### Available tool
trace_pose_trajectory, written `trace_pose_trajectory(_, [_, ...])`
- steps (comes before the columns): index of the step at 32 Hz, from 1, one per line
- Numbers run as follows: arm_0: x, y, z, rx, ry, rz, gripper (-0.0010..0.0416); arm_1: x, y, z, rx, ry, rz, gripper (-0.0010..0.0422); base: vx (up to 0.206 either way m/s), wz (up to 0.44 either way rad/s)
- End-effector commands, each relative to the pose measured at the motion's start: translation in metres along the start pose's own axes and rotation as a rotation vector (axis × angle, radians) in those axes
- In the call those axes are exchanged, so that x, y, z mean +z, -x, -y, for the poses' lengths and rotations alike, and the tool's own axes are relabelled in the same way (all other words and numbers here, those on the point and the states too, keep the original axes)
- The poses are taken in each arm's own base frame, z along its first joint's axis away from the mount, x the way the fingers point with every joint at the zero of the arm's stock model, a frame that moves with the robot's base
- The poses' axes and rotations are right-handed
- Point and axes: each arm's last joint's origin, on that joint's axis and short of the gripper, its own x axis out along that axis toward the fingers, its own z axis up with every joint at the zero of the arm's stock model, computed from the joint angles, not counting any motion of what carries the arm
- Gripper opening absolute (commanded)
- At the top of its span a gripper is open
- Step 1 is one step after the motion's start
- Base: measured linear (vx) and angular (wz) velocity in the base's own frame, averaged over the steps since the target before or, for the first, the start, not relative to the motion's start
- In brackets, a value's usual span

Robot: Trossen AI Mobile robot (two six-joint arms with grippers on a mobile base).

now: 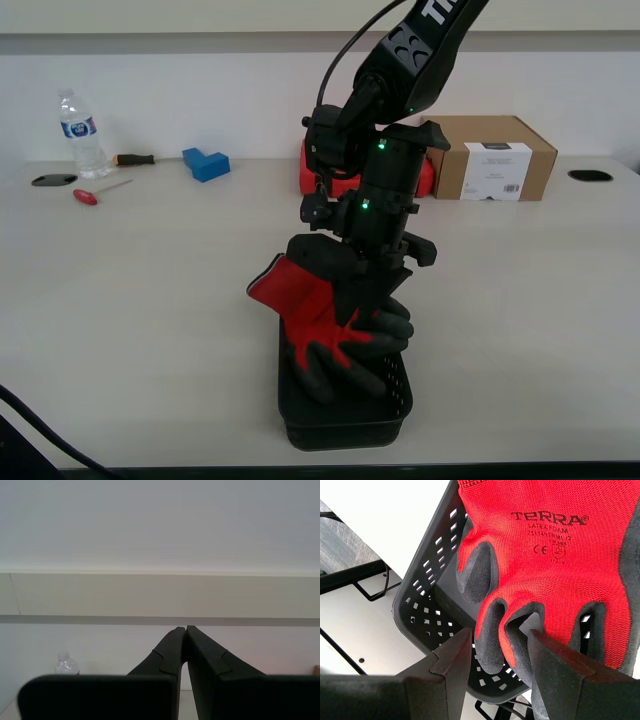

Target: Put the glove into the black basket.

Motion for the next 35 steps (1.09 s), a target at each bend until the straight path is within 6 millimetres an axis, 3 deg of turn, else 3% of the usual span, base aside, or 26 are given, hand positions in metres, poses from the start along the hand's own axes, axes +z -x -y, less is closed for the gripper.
trace_pose_trajectory(1, [0.0, 0.003, -0.002, 0.011, 0.005, 0.007, 0.0156, 0.001, 0.0, 0.0, 0.0, 0.0, 0.005, 0.0, 0.0, 0.0])
trace_pose_trajectory(3, [0.001, 0.008, -0.004, 0.018, 0.012, 0.021, 0.0155, 0.001, 0.0, 0.0, 0.0, 0.0, 0.005, 0.0, 0.0, 0.0])
trace_pose_trajectory(4, [0.004, 0.03, -0.01, 0.02, 0.034, 0.094, 0.0156, 0.001, 0.0, 0.0, 0.0, 0.0, 0.005, 0.0, 0.0, 0.0])
trace_pose_trajectory(8, [0.006, 0.068, -0.019, -0.027, 0.073, 0.217, 0.0155, 0.001, 0.0, 0.0, 0.0, 0.0, 0.004, 0.0, 0.0, 0.0])
trace_pose_trajectory(9, [0.004, 0.091, -0.026, -0.033, 0.097, 0.283, 0.0155, 0.001, 0.0, 0.0, 0.001, 0.0, 0.005, 0.0, 0.0, 0.0])
trace_pose_trajectory(14, [-0.005, 0.136, -0.037, -0.118, 0.126, 0.419, 0.0155, 0.0, 0.0, 0.0, 0.001, 0.0, 0.001, 0.0, 0.0, 0.0])
trace_pose_trajectory(16, [-0.011, 0.158, -0.037, -0.19, 0.13, 0.489, 0.0156, 0.0, 0.0, 0.0, 0.0, 0.0, 0.002, 0.0, 0.0, 0.0])
trace_pose_trajectory(22, [-0.023, 0.198, -0.02, -0.216, 0.075, 0.601, 0.0156, 0.0, 0.0, 0.0, 0.001, 0.0, 0.001, 0.0, 0.0, 0.0])
trace_pose_trajectory(35, [-0.024, 0.201, -0.015, -0.219, 0.062, 0.611, 0.0154, 0.0, 0.0, 0.0, 0.0, 0.0, 0.001, 0.0, 0.0, 0.0])
